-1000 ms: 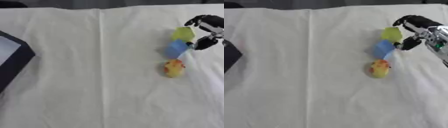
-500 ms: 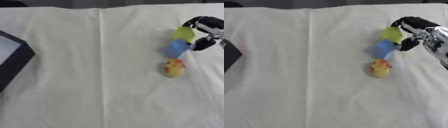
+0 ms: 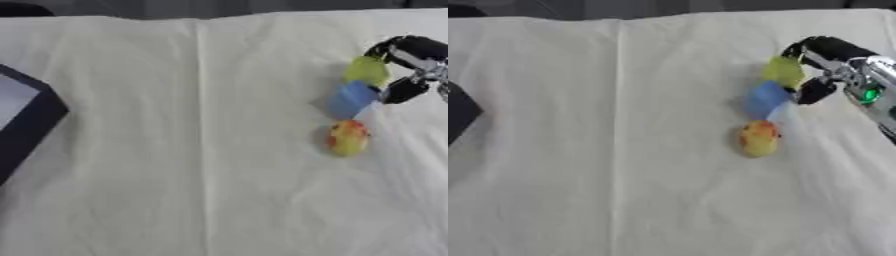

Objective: Pick up the objects with one hand, pass them to the other hand, and then place them into the box on the other side of the table.

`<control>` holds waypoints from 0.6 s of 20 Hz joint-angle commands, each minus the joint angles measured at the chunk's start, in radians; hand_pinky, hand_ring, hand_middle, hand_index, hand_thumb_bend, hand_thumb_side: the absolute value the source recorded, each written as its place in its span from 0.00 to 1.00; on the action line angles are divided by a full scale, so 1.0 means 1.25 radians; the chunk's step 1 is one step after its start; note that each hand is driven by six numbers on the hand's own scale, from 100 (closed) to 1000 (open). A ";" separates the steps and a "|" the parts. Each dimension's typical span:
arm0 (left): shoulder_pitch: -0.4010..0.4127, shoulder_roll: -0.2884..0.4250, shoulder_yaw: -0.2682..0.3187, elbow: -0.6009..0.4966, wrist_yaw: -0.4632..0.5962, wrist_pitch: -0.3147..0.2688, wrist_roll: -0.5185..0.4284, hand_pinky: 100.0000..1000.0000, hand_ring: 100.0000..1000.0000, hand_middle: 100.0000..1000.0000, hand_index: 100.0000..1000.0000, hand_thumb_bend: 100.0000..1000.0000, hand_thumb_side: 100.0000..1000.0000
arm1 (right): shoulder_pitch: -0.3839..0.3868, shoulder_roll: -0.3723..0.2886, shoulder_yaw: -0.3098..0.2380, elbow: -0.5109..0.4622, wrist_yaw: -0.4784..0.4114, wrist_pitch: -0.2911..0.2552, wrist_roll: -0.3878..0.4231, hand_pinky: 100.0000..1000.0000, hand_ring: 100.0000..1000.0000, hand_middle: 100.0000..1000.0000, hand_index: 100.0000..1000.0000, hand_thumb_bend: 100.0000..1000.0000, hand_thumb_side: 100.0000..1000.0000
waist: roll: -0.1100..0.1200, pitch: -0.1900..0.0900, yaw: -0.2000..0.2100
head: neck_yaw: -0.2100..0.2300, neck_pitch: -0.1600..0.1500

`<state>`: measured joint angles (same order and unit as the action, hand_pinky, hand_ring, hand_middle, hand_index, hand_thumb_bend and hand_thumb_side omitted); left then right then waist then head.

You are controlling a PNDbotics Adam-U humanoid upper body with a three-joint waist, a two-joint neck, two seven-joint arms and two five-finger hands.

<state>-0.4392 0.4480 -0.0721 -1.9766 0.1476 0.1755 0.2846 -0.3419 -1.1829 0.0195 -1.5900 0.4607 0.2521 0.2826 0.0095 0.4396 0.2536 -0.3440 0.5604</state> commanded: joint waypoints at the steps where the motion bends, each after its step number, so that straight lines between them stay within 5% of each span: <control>1: -0.003 0.022 0.002 -0.013 -0.003 0.000 -0.002 0.79 0.64 0.55 0.68 0.00 0.77 | -0.001 -0.023 -0.010 -0.010 -0.012 0.002 -0.010 0.92 0.70 0.61 0.74 0.21 0.00 | -0.005 -0.008 -0.002 | -0.003 -0.008; 12: 0.001 0.025 0.003 -0.014 -0.003 -0.001 -0.001 0.79 0.64 0.55 0.68 0.00 0.77 | 0.010 -0.022 -0.024 -0.033 -0.069 -0.005 -0.112 0.83 0.55 0.48 0.62 0.15 0.00 | -0.004 -0.016 -0.010 | 0.000 -0.005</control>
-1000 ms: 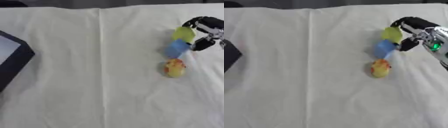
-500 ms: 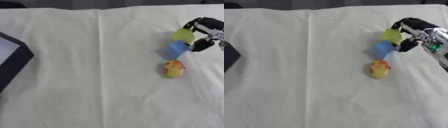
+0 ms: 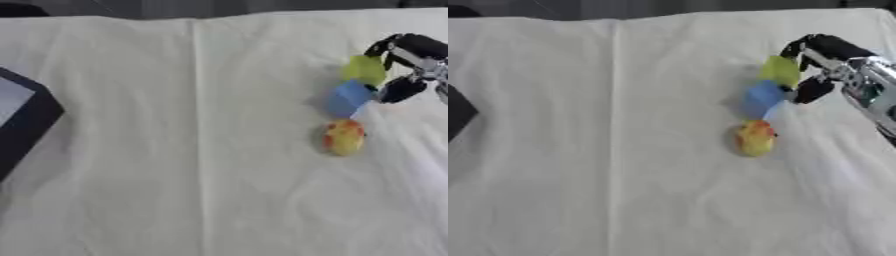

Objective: Pick up the objects with one hand, pass them to the other hand, and then place them into the box on the other side of the table.

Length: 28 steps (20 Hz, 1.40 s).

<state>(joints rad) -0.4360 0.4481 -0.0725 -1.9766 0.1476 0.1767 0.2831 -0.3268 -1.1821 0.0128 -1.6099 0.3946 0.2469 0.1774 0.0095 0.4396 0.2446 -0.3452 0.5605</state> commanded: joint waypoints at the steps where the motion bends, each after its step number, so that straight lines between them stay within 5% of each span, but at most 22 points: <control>1: -0.001 0.026 0.004 -0.014 -0.003 -0.001 0.000 0.79 0.64 0.55 0.68 0.00 0.77 | 0.000 -0.023 -0.020 -0.021 -0.025 -0.002 -0.038 0.82 0.55 0.48 0.61 0.15 0.00 | -0.004 -0.016 -0.004 | 0.002 -0.004; 18: 0.019 0.034 0.009 -0.012 -0.002 -0.004 0.006 0.79 0.64 0.55 0.68 0.00 0.76 | 0.059 -0.022 -0.092 -0.173 -0.245 0.021 -0.212 0.63 0.44 0.45 0.56 0.14 0.00 | 0.000 -0.060 -0.048 | 0.036 0.014; 28: 0.015 0.035 0.006 -0.018 0.001 -0.008 0.002 0.79 0.64 0.55 0.68 0.00 0.75 | 0.078 0.051 -0.068 -0.287 -0.320 0.043 -0.238 0.56 0.41 0.43 0.54 0.13 0.00 | 0.005 -0.087 -0.060 | 0.043 0.022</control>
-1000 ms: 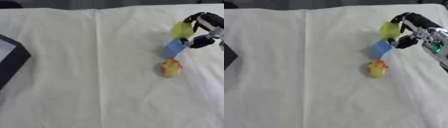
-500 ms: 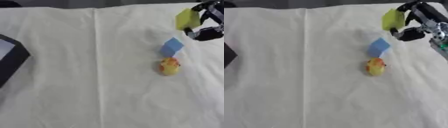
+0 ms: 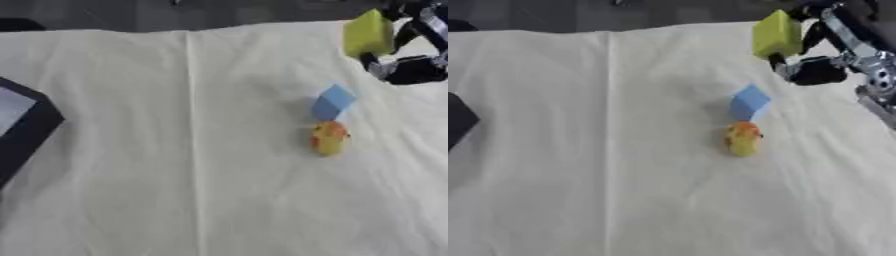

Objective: Pick up the objects with one hand, pass them to the other hand, and then place them into the box on the other side of the table.

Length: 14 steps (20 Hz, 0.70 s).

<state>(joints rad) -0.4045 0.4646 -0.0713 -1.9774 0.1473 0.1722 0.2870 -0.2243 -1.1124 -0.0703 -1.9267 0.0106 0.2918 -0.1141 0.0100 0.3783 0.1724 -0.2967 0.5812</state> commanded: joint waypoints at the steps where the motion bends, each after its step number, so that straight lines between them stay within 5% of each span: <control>1: -0.013 0.021 0.004 -0.018 0.002 -0.008 -0.003 0.79 0.64 0.55 0.68 0.00 0.75 | -0.006 0.003 0.004 -0.043 -0.014 0.012 -0.005 0.56 0.40 0.43 0.54 0.13 0.00 | 0.006 -0.040 -0.003 | 0.006 0.008; 14: -0.098 0.018 -0.054 -0.018 0.011 -0.075 -0.086 0.78 0.64 0.56 0.68 0.00 0.69 | -0.107 0.125 0.070 -0.059 -0.052 0.007 -0.013 0.48 0.36 0.41 0.50 0.12 0.00 | 0.017 -0.077 -0.003 | 0.012 0.052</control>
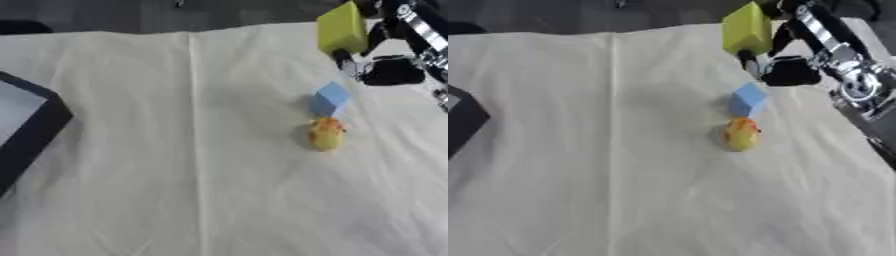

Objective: Pick up the objects with one hand, pass them to the other hand, and then place them into the box on the other side of the table.

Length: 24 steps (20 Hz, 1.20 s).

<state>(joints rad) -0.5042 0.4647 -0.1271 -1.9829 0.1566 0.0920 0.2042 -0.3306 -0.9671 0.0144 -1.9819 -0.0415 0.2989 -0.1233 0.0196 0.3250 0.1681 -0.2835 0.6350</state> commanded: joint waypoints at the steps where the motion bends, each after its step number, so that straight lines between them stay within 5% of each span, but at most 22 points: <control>1: -0.026 0.018 -0.017 -0.014 0.005 -0.014 -0.029 0.78 0.64 0.56 0.68 0.00 0.69 | -0.031 0.023 0.006 -0.014 -0.015 0.001 -0.007 0.48 0.36 0.41 0.50 0.12 0.00 | 0.010 -0.037 0.001 | 0.003 0.013; 15: -0.125 -0.033 -0.112 -0.014 0.021 -0.016 -0.144 0.78 0.64 0.56 0.68 0.00 0.66 | -0.107 0.177 0.079 0.038 -0.012 -0.022 0.012 0.45 0.35 0.40 0.49 0.13 0.00 | 0.015 -0.059 0.005 | 0.017 0.047; 24: -0.187 -0.062 -0.141 -0.014 0.021 0.002 -0.188 0.77 0.65 0.56 0.68 0.00 0.62 | -0.124 0.247 0.118 0.085 0.050 -0.064 0.006 0.45 0.35 0.40 0.48 0.12 0.00 | 0.016 -0.068 0.013 | 0.010 0.060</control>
<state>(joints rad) -0.7193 0.3825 -0.3045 -1.9832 0.1845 0.0939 -0.0232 -0.4676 -0.6528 0.1634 -1.8742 0.0040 0.2300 -0.1129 0.0274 0.2755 0.1829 -0.2672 0.7040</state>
